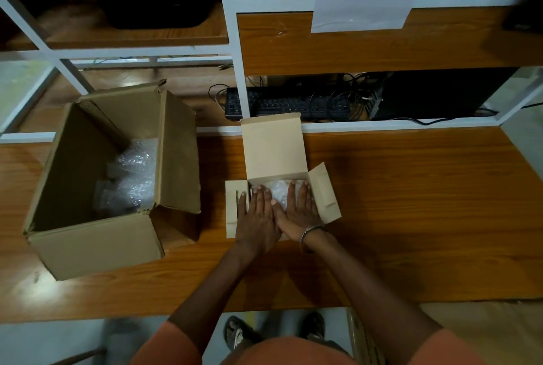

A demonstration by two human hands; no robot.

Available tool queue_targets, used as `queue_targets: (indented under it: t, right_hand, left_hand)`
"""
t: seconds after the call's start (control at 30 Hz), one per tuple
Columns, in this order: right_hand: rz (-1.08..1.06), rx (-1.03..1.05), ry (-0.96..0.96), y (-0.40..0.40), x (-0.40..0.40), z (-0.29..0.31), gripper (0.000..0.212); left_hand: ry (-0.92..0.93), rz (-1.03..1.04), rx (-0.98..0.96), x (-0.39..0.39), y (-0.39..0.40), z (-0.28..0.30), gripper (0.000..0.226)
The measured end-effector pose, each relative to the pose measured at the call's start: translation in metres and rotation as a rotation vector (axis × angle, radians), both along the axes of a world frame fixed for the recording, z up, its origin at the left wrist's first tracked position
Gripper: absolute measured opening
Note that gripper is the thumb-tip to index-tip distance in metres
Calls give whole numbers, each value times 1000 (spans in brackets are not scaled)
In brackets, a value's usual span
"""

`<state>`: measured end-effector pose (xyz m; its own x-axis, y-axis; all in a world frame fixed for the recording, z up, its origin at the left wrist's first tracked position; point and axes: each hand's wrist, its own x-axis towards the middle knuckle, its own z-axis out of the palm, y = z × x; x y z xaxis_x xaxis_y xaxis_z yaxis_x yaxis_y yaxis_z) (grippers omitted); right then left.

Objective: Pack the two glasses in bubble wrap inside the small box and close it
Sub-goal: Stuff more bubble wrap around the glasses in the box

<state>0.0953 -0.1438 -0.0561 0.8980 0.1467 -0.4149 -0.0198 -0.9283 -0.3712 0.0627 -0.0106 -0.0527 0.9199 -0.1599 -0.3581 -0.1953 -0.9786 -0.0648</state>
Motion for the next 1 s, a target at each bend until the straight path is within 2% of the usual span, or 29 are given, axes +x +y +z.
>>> queue_targets:
  t: [0.1,0.17,0.27,0.37,0.47,0.57,0.73,0.87,1.0]
  right_hand:
    - [14,1,42,1,5,5,81]
    - [51,23,80,-5,9,9,80]
    - [108,44,140,-18,17,19,85]
    - [151,-68,115,-27,14,30,92]
    - [197,-136,33,-28,9,33,96]
    - [225,-157,-60,-35,15,39,92]
    - [301,-224,-7,-44,25,45,107]
    - [349,-328,-27,-35,19,43,100]
    - [285,-299,0,-27,18,45,95]
  left_hand:
    - [171,-11,-163,16,12,15,88]
    - [238,-12,-194,21,16,25,91]
    - [143,-52,-120,18,12,36,94]
    - [15,-102,-17,19,6,42,84]
    - [74,-68,-32,27,8,44,76]
    - [112,-105,-88,36,19,49,80]
    - [39,-196,-91,37,33,49,88]
    - [-29,-237,-54,33,33,41,92]
    - [-83,-226,-30,29,27,32,97]
